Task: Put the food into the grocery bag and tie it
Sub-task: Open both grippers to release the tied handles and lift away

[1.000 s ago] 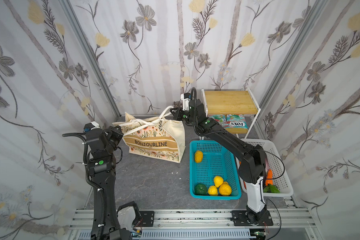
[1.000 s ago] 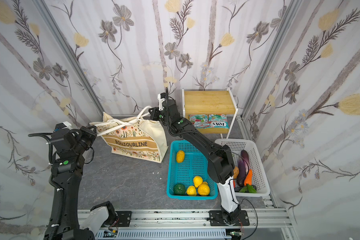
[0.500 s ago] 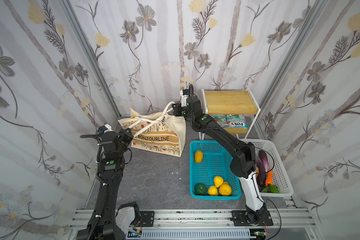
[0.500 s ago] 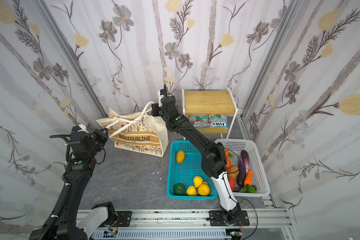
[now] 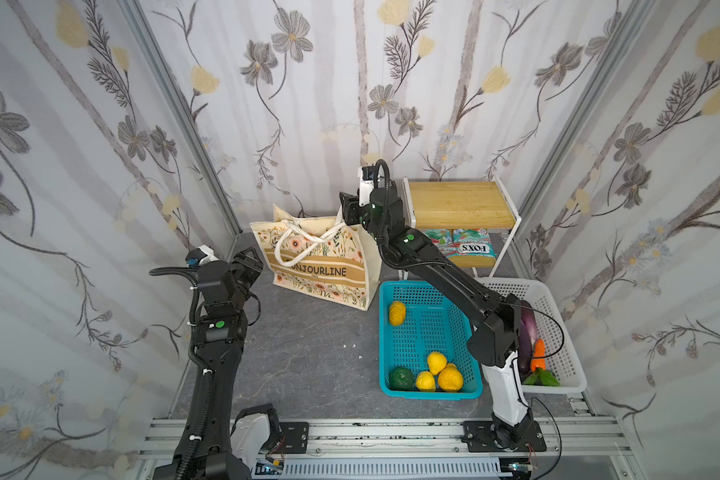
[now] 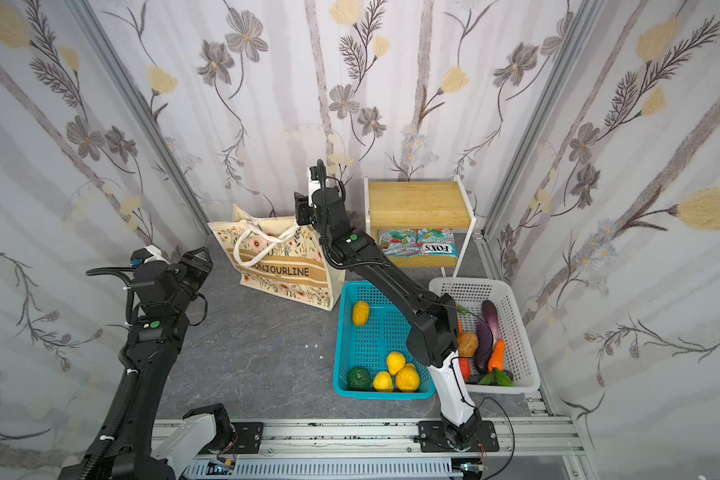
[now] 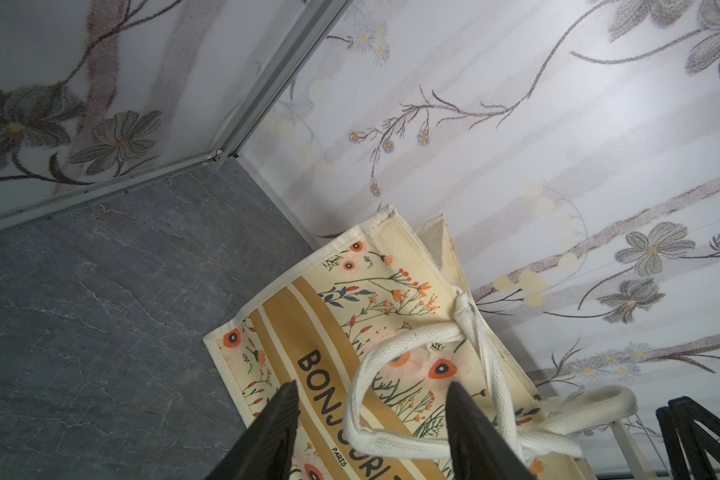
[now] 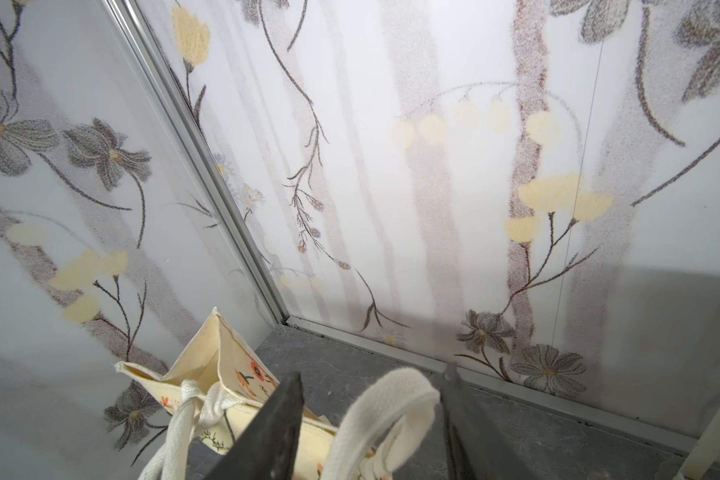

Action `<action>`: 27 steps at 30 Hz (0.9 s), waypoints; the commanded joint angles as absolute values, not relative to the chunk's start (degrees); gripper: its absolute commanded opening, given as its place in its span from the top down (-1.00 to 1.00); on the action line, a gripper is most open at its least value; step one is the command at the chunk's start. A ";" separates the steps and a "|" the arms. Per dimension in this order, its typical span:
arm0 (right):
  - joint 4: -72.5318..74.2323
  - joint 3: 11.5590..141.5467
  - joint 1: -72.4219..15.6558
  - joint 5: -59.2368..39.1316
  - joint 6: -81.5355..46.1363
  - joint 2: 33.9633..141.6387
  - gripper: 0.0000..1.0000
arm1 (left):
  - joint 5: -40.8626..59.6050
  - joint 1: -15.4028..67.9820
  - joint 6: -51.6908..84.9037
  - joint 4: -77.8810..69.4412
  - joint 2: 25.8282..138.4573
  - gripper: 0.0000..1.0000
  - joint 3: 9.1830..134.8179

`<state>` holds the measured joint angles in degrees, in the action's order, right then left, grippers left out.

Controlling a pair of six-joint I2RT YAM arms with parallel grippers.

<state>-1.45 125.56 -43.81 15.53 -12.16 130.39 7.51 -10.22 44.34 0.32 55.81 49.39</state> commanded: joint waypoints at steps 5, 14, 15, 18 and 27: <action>-3.07 125.24 -45.50 21.54 -8.67 126.56 -0.19 | 7.36 -10.29 40.44 -0.88 54.94 -0.72 49.84; 9.58 92.40 -46.56 23.04 -7.66 99.37 -0.99 | 4.09 -8.33 30.03 -1.40 46.89 -1.00 41.06; 10.62 88.54 -46.42 22.63 -7.64 96.25 -0.99 | 2.86 -7.10 29.56 -1.64 45.75 -1.00 39.69; 11.82 76.75 -45.00 22.13 -8.44 86.41 -0.99 | -2.91 -0.26 28.20 -5.00 43.06 -1.00 33.80; 12.86 43.82 -27.55 24.12 -17.88 64.85 -0.99 | -31.59 19.18 30.15 -18.20 48.24 -0.99 23.22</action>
